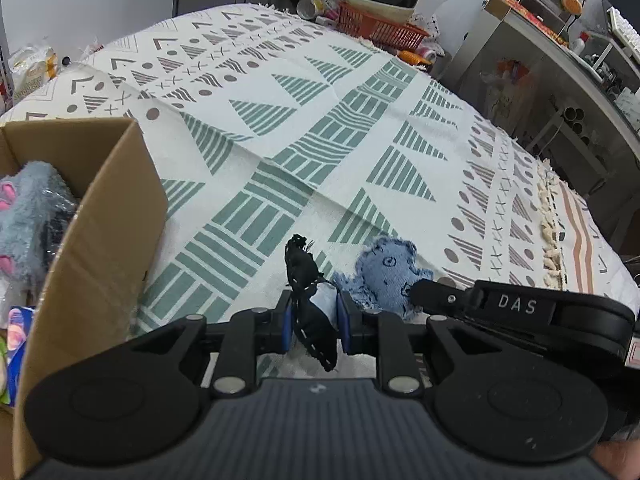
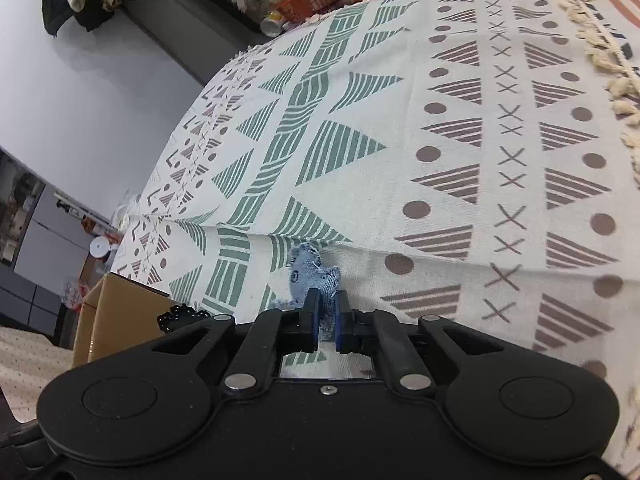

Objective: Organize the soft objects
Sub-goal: 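Grasp the black-and-white patch with the left gripper while the right gripper grasps the blue denim plush, then lift the patch with the left gripper while the right gripper carries the denim plush over the box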

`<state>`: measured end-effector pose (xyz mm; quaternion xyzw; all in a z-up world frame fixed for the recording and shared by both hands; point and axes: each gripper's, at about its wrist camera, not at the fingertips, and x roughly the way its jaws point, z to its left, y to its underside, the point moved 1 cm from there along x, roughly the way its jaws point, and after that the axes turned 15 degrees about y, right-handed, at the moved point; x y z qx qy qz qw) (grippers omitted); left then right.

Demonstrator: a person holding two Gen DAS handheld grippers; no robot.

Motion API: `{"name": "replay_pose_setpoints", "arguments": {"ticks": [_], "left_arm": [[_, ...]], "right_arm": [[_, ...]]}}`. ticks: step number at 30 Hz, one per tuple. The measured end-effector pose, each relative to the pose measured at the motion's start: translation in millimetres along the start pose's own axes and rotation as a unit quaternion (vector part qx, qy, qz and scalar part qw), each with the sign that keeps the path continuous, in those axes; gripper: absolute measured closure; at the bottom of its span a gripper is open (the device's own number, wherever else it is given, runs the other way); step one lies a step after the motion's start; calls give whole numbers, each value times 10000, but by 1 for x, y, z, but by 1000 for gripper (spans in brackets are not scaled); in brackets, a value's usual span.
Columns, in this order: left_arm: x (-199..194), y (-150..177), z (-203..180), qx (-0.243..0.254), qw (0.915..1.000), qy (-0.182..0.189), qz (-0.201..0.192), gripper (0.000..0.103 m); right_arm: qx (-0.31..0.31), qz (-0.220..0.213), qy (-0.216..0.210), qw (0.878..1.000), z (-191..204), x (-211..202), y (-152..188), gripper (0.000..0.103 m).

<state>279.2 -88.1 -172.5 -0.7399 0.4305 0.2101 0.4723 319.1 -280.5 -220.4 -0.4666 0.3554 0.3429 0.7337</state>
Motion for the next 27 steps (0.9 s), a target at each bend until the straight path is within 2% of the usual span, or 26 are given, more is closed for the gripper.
{"name": "replay_pose_setpoints", "arguments": {"ticks": [8,11,15,18,22,27], "left_arm": [[-12,4,-5,57,9999,87,-81,82],[-11,5,-6,91,9999,103,-62,82],[-5,7,-5,141,9999,56,15,82],[3,9,-2,130,9998,37,109,82],[13,11,1,117,9996,15,263,82],[20,11,6,32,9993,-3,362,82]], "right_arm": [[361,-47,-284,9989,-10,-27,10,97],[404,49,-389,9984,-11,-32,16,97],[317,253,-214,9989,-8,-25,20,97],[352,434,-261,9981,-8,-17,21,97],[349,603,-519,9962,-4,-11,22,90],[347,684,-516,9957,0,3,17,82]]}}
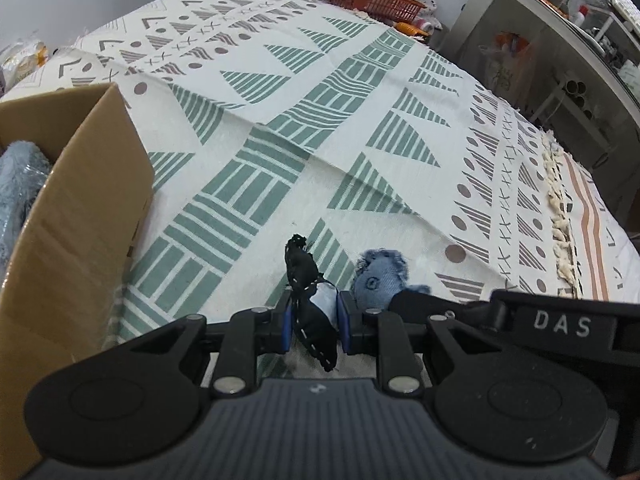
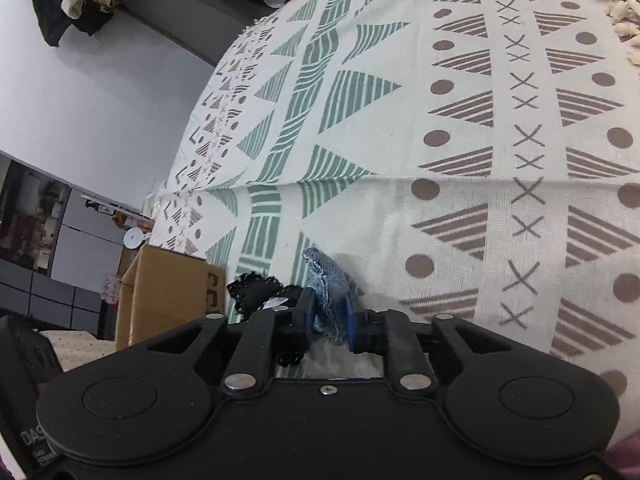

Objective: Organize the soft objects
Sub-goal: 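Lift the patch with the left gripper while the right gripper carries the denim plush over the box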

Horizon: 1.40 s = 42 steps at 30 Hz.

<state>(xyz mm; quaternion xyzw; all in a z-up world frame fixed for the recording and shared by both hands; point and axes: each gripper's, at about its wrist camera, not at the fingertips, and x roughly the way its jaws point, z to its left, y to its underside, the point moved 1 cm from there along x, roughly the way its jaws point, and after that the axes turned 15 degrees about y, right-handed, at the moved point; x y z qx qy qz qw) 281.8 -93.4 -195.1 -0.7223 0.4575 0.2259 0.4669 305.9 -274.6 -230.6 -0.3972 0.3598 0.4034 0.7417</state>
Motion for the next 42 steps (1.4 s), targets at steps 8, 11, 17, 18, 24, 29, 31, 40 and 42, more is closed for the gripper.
{"name": "replay_pose_setpoints", "arguments": {"ticks": [8,11,17,18,24,29,31,40,42], "left_arm": [[7,-5,3,-64,9999,-6,89,82],[8,-5,2,-59,9999,-16,120,82],[4,-6,0,-39,9999,-3,134,82],[3,-6,-1,-42,9999,14,135,82],[-17,-6,-12,73,9999,92,-95,82],[-45,-6,-19,83,9992,142,-361,82],[-58,-4,-21,91,9988,160,-457,82],[-102,-2,-27,243,9978,141,-603,82],[-113,-4,-29,281,9973,145,-669,82]], "right_arm": [[-15,44,29,10000,1,15,-9,79],[-37,41,51,10000,1,19,-11,79],[-215,-110,191,9995,7,14,-11,84],[-234,-160,218,9994,7,11,-10,84],[-237,-430,294,9984,2,-12,-4,84],[-328,-798,441,9953,3,-35,2,84],[-354,-936,422,9941,5,-45,4,84],[-626,-1310,379,9887,33,-85,19,84],[-668,-1389,381,9873,40,-93,22,84]]}}
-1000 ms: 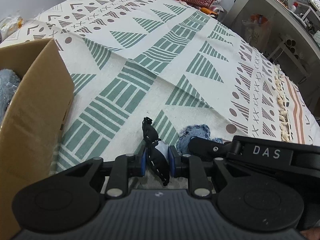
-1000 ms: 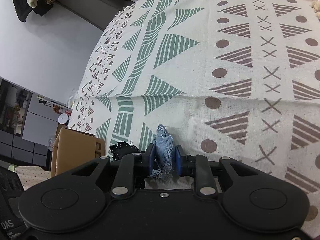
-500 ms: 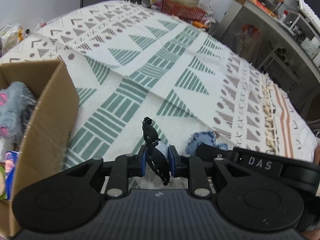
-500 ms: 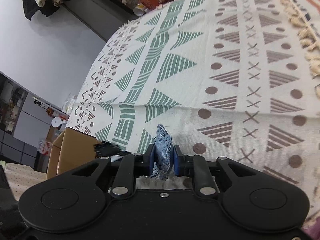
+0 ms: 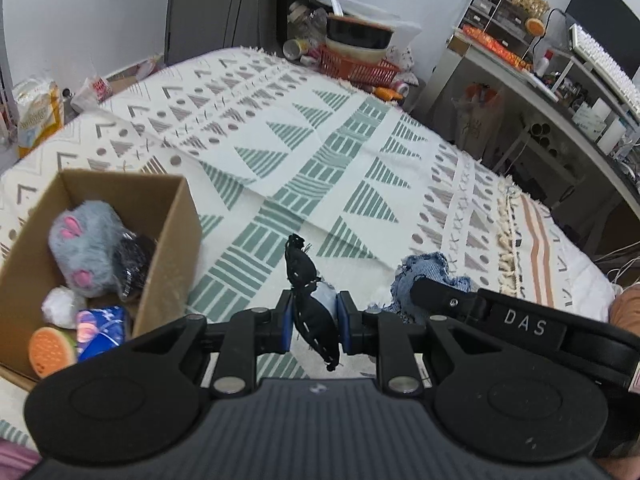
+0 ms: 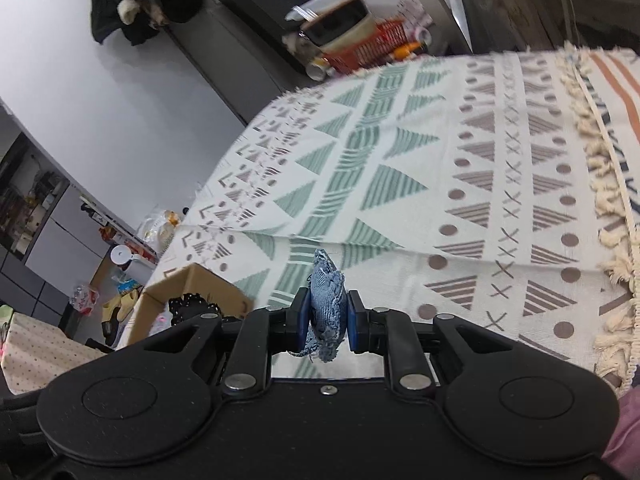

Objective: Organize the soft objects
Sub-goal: 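Lift the patch with the left gripper while the right gripper carries the denim plush over the box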

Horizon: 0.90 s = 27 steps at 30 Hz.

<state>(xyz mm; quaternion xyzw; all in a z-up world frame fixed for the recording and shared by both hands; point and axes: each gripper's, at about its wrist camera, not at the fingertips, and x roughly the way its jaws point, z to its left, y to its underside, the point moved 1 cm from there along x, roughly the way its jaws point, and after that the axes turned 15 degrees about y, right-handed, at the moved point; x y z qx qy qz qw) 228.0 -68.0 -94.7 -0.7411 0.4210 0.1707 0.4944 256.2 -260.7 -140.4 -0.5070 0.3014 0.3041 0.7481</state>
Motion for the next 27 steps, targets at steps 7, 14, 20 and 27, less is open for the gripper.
{"name": "replay_pose_setpoints", "arguments": {"ticks": [7,14,20,27], "left_arm": [[-35,-9,2,45,9998,-8,-203,82],[-64,-13,7,69,9995,28,-292,82],[-85,-14,12,0,9994,34,-335,82],[-108,-13,24,-86,9990,41,-445,82]], "right_arm": [[62,-319,-8,9995,12,-30,-2,84],[125,-525,-6,9985,23,-52,-2,84],[106,-667,-32,9977,37,-67,2,84],[-76,-885,-149,9959,59,-84,10,82]]}}
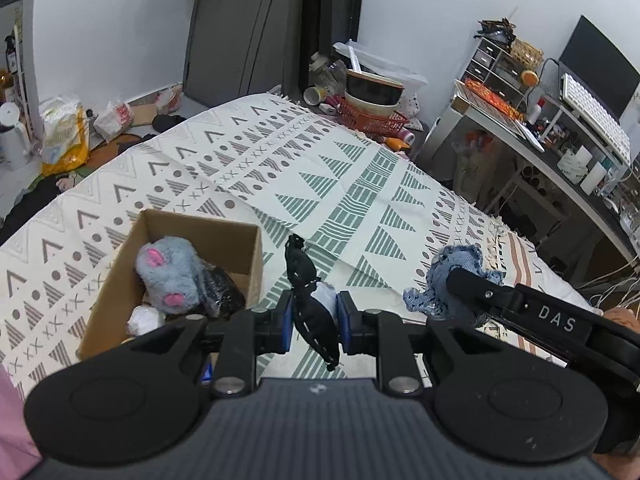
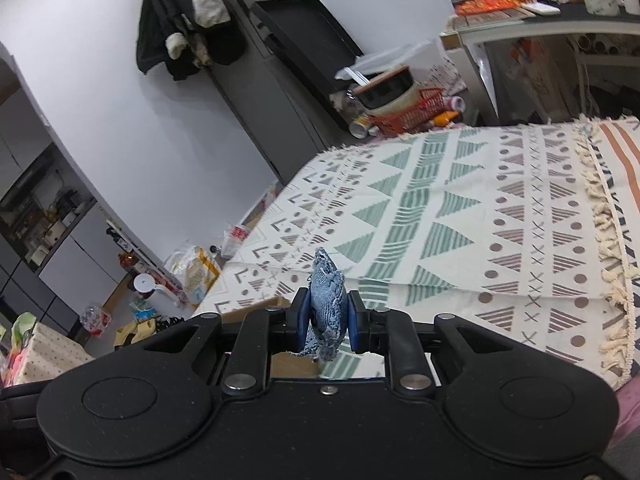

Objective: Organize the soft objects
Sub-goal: 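Lift the patch with the left gripper while the right gripper carries the denim plush over the box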

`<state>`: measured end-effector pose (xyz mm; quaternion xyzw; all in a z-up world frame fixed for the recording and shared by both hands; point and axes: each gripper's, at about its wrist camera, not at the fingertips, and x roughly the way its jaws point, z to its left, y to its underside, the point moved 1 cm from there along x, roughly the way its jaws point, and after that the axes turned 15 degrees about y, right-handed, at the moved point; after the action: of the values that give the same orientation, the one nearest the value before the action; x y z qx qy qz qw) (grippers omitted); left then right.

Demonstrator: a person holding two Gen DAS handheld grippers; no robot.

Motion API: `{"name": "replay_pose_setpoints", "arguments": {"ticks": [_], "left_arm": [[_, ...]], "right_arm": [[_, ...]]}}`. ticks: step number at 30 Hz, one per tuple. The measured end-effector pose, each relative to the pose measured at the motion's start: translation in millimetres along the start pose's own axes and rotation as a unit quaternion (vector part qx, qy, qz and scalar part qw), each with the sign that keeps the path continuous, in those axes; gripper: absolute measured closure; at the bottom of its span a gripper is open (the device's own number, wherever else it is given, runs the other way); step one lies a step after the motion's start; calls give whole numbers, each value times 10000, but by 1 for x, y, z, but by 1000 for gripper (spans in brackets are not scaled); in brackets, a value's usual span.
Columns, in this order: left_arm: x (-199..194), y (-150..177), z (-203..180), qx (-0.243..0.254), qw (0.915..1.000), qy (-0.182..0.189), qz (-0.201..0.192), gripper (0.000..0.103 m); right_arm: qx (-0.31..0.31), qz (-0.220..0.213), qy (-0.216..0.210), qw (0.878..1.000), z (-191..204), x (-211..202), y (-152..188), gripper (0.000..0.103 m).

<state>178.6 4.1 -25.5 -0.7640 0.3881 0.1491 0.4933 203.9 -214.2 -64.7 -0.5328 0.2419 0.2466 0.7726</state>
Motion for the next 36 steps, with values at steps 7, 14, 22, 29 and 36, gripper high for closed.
{"name": "replay_pose_setpoints", "arguments": {"ticks": [7,14,22,29,36], "left_arm": [[-22,0,19,-89,9999,-48,-88,82],[-33,1,43,-211,9996,-110,-121,82],[-27,4,73,-447,9989,-144,-14,82],[-8,11,95,-747,9970,-74,185,81],[11,16,109,-1073,9934,-40,399,77]], "right_arm": [[-225,-131,-147,9996,26,-10,7,82],[-384,-185,-274,9987,53,-10,14,82],[-406,-56,-350,9986,75,5,23,82],[-418,129,-467,9980,89,22,31,82],[-429,339,-449,9975,97,39,38,82]]}}
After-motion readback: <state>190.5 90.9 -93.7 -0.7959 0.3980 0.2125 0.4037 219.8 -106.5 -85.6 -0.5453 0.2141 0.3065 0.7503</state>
